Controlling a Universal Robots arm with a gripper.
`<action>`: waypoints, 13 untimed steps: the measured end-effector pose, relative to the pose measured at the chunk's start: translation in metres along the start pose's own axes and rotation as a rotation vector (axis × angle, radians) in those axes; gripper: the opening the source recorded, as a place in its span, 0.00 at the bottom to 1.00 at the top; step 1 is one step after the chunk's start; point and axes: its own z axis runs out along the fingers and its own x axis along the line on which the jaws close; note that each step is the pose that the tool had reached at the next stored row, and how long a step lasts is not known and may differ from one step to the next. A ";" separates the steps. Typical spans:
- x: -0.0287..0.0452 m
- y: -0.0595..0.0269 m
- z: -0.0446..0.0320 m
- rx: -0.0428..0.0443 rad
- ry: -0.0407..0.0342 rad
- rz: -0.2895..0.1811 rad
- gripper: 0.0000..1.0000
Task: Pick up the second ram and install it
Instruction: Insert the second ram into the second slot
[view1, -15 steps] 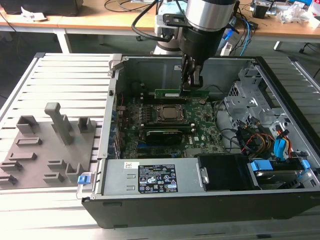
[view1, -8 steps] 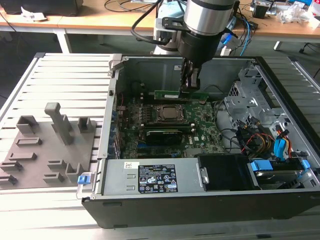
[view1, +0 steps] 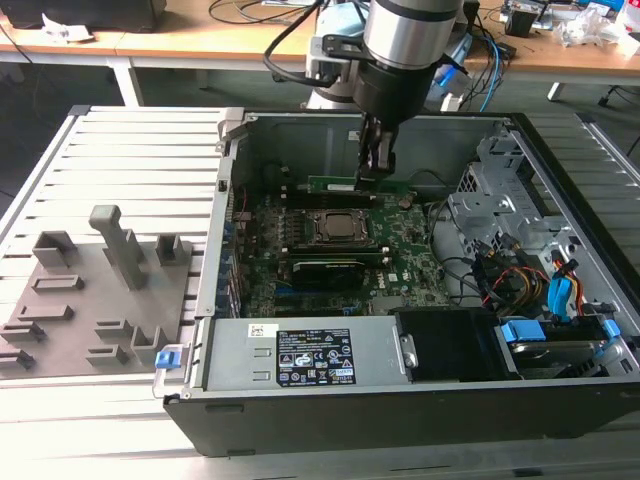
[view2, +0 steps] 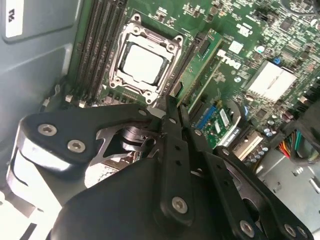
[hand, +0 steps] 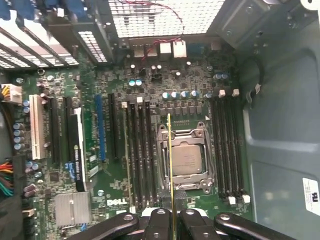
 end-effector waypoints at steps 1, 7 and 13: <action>-0.0018 0.0000 0.0025 0.0000 -0.0001 0.000 0.14; -0.0036 -0.0001 0.0077 0.0000 0.0001 0.000 0.14; -0.0067 0.0000 0.0158 0.0000 0.0001 0.000 0.14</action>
